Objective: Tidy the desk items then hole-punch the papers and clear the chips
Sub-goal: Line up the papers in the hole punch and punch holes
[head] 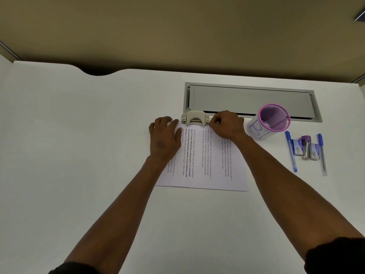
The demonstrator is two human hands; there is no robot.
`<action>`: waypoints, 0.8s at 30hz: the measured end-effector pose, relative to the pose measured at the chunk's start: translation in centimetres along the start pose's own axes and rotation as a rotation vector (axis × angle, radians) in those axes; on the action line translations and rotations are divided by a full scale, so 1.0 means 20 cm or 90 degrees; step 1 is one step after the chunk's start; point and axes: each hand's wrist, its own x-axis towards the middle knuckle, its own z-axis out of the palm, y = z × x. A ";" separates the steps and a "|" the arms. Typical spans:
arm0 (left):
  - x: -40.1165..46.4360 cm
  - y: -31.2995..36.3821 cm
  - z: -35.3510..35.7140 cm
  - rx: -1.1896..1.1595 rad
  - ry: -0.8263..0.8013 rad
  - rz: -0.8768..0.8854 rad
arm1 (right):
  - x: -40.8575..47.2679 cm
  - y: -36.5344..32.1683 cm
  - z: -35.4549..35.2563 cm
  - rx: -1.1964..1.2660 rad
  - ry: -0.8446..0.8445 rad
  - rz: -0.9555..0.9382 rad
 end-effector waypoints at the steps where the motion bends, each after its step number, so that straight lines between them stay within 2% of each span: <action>1: 0.01 0.00 0.00 -0.001 -0.004 0.000 | 0.00 0.00 0.00 -0.003 0.000 0.001; 5: 0.04 0.01 -0.01 -0.014 -0.007 0.005 | 0.01 -0.01 -0.01 -0.013 -0.011 0.004; 10: 0.10 0.03 -0.02 0.032 -0.035 -0.013 | 0.02 -0.02 -0.03 -0.111 -0.060 -0.032; 17: 0.16 0.05 -0.04 0.080 -0.086 -0.024 | 0.04 0.01 -0.05 -0.038 -0.053 -0.063; 21: 0.21 0.05 -0.07 0.005 -0.102 -0.049 | 0.04 0.03 -0.03 0.004 -0.017 -0.073; 24: 0.23 0.05 -0.09 -0.006 -0.120 0.003 | 0.02 0.04 -0.02 0.033 0.005 -0.086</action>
